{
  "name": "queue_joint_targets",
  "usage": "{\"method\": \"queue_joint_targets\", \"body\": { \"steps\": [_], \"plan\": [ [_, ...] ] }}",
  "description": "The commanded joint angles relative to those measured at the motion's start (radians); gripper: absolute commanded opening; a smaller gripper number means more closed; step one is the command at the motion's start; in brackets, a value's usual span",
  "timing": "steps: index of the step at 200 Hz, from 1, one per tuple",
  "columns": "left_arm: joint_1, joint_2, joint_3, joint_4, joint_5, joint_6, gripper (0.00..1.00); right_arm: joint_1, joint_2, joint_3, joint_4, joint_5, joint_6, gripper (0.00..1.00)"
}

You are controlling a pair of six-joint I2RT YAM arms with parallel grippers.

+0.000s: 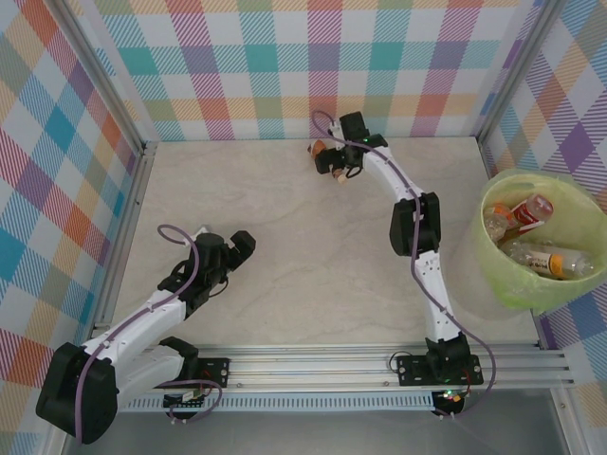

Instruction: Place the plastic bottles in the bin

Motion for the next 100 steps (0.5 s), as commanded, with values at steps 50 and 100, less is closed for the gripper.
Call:
{"method": "queue_joint_targets", "body": {
  "steps": [50,100],
  "plan": [
    [0.025,-0.061,-0.006,-0.058,-0.018,0.021,1.0,-0.005,0.191,0.224,-0.008,-0.081,0.15,1.0],
    [0.035,-0.081,-0.021,-0.058,-0.027,0.02,1.0,-0.002,0.217,0.264,0.036,-0.022,0.188,0.99]
  ]
}}
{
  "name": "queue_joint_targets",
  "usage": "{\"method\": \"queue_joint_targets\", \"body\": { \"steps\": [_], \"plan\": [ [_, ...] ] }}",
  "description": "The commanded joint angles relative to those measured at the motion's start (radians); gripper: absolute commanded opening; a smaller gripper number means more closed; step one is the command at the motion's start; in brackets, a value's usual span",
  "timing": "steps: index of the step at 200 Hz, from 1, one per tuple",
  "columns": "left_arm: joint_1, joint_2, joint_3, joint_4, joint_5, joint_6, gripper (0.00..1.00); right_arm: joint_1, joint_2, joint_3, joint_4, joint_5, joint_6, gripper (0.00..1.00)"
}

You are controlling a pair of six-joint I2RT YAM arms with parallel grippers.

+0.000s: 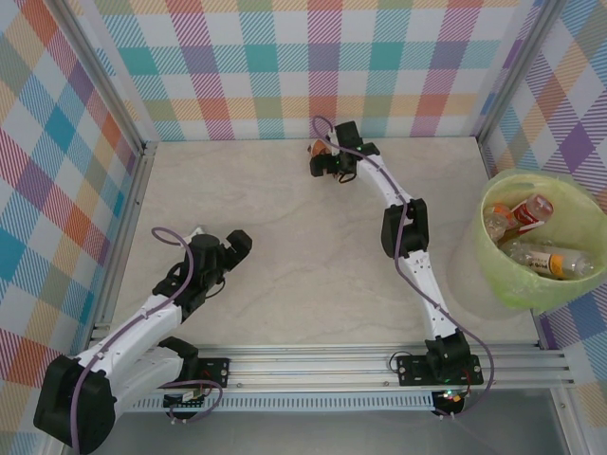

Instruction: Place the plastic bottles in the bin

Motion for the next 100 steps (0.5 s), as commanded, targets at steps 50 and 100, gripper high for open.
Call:
{"method": "queue_joint_targets", "body": {
  "steps": [50,100],
  "plan": [
    [0.023,-0.005,-0.026,-0.006,-0.01,0.003,1.0,0.037,0.027,0.086,-0.008,0.083,0.01,0.81],
    [0.024,-0.043,-0.054,-0.011,-0.016,-0.013,1.0,0.039,0.023,0.086,-0.103,0.106,0.022,0.7]
  ]
}}
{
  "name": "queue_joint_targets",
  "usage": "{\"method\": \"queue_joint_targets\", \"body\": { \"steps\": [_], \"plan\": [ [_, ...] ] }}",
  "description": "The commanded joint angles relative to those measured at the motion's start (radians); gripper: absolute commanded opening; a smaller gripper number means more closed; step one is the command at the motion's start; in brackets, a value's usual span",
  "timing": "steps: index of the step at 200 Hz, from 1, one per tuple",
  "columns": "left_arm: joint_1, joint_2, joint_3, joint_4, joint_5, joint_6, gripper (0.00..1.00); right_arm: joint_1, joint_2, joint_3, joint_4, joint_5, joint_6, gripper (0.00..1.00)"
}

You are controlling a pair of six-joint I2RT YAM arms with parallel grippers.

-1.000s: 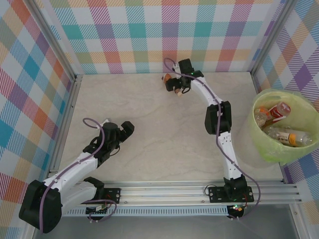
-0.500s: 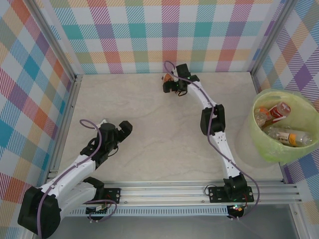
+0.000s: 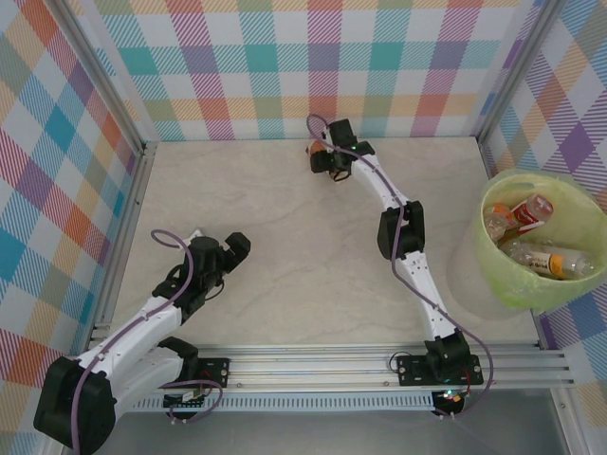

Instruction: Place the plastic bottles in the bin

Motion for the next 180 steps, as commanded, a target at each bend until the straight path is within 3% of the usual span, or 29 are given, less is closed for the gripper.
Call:
{"method": "queue_joint_targets", "body": {
  "steps": [1,47,82,113,128,151,180],
  "plan": [
    [0.018,-0.032,-0.028,-0.012,-0.011,-0.01,1.0,0.006,0.014,0.026,-0.081,0.024,0.007,0.7],
    [0.019,-0.075,-0.044,-0.019,-0.021,-0.018,1.0,0.019,-0.055,-0.062,-0.157,0.114,-0.015,0.49],
    [0.019,-0.118,-0.052,-0.047,-0.025,-0.016,1.0,0.024,-0.254,-0.33,-0.098,0.108,0.004,0.44],
    [0.018,-0.17,-0.076,-0.063,-0.034,-0.021,1.0,0.042,-0.533,-0.773,0.096,0.08,0.001,0.46],
    [0.021,-0.191,-0.088,-0.064,-0.038,-0.024,1.0,0.043,-0.613,-0.911,0.146,0.046,0.01,0.54],
    [0.021,-0.205,-0.099,-0.062,-0.033,-0.025,1.0,0.043,-0.628,-0.973,0.145,0.024,0.009,0.64],
    [0.021,-0.207,-0.099,-0.066,-0.02,-0.027,1.0,0.044,-0.544,-0.895,0.11,-0.005,0.015,0.69]
  ]
}}
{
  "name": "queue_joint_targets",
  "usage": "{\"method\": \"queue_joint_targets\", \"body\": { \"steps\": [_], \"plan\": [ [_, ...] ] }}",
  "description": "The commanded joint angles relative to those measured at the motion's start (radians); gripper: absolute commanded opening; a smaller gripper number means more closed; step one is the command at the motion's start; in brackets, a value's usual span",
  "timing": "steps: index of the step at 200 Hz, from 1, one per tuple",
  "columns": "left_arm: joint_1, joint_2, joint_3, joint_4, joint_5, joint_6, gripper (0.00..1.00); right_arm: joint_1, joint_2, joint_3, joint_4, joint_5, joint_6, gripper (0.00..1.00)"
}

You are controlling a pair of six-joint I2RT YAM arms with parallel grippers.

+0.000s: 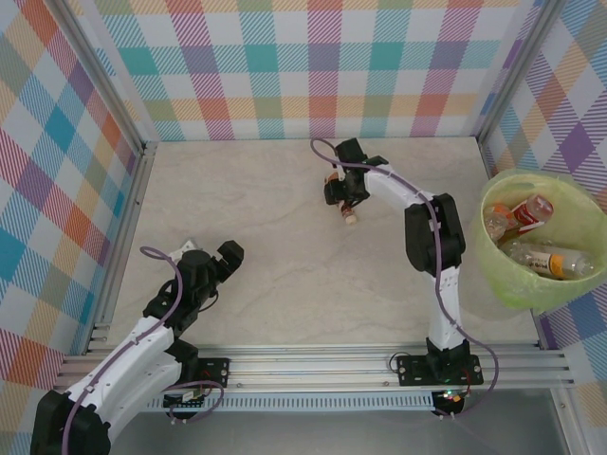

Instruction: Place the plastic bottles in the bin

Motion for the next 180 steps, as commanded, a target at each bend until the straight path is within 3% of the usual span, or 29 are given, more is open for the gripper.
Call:
{"method": "queue_joint_targets", "body": {
  "steps": [1,38,62,83,107,128,152,180],
  "plan": [
    [0.019,-0.013,-0.013,-0.015,-0.004,-0.013,1.0,0.004,0.07,0.055,0.013,-0.049,0.012,0.69],
    [0.019,-0.037,-0.019,-0.028,-0.012,-0.021,1.0,0.004,0.257,0.306,-0.127,0.021,0.027,0.69],
    [0.019,-0.051,-0.021,-0.03,-0.018,-0.016,1.0,0.006,0.242,0.309,-0.107,-0.007,0.039,0.51],
    [0.02,-0.045,-0.003,-0.036,-0.025,0.011,1.0,0.006,0.038,0.124,0.023,0.017,0.047,0.42],
    [0.022,-0.026,0.028,-0.037,-0.043,0.05,1.0,0.003,-0.287,-0.073,0.104,0.073,-0.001,0.4],
    [0.026,0.005,0.055,-0.024,-0.055,0.08,1.0,-0.029,-0.546,-0.146,0.069,0.137,-0.068,0.43],
    [0.029,0.04,0.082,-0.011,-0.065,0.101,1.0,-0.134,-0.782,-0.187,0.001,0.236,-0.123,0.45],
    [0.033,0.059,0.099,-0.002,-0.073,0.113,1.0,-0.325,-0.971,-0.231,-0.038,0.346,-0.176,0.46]
  ]
}}
